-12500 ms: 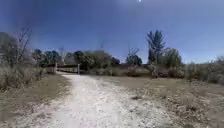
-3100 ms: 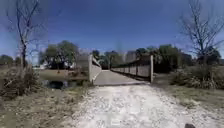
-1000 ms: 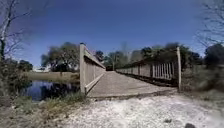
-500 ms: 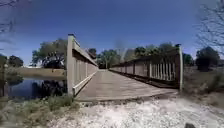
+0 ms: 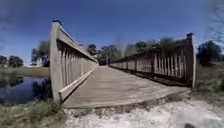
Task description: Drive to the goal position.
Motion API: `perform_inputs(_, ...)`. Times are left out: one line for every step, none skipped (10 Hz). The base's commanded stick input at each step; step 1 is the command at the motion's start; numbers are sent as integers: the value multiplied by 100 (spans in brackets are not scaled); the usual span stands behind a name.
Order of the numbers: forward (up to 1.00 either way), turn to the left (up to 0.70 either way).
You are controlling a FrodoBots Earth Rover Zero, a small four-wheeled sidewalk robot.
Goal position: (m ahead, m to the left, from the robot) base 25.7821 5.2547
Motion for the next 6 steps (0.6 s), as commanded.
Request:
perform_inputs(70, 0)
perform_inputs(70, 0)
perform_inputs(70, 0)
perform_inputs(70, 0)
perform_inputs(70, 0)
perform_inputs(70, 0)
